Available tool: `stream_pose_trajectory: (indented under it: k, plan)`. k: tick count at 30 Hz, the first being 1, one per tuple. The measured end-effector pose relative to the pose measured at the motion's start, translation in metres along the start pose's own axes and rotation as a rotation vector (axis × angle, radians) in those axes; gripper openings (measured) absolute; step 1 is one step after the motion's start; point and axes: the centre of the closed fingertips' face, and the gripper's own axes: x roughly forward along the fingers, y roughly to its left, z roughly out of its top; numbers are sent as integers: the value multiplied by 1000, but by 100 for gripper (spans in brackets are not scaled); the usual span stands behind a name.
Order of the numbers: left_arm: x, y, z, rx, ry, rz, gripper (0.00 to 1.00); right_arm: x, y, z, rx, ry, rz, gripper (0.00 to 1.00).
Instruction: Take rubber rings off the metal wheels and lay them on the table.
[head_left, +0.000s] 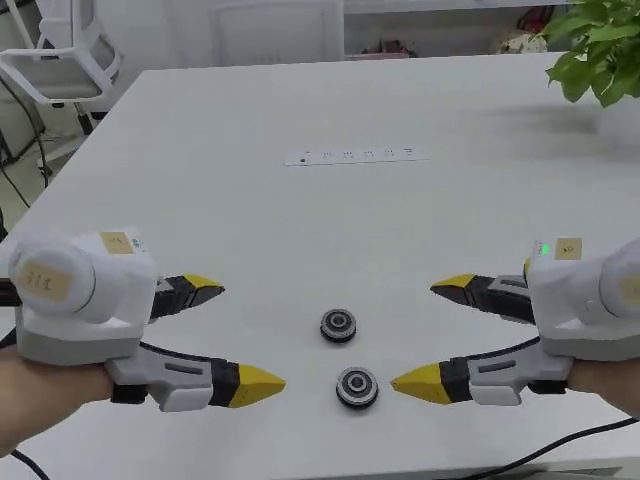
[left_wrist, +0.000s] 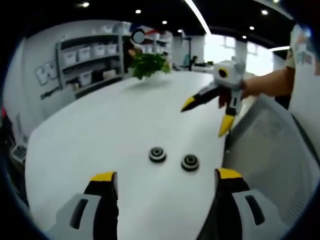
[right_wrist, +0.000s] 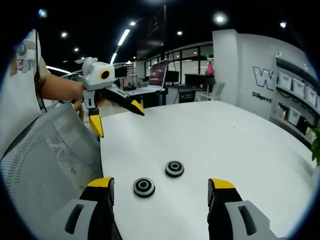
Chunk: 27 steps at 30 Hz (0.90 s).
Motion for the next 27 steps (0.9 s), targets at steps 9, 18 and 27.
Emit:
stream_pose_trajectory:
  k: [9, 18, 27]
  plan:
    - [13, -6, 0, 27, 16, -53, 78, 7, 0, -6, -18, 2, 30, 70]
    - [28, -17, 4, 67, 8, -123, 74, 14, 0, -11, -26, 5, 59, 66]
    - [42, -26, 2, 91, 21, -179, 70, 21, 4, -21, -41, 34, 88, 59]
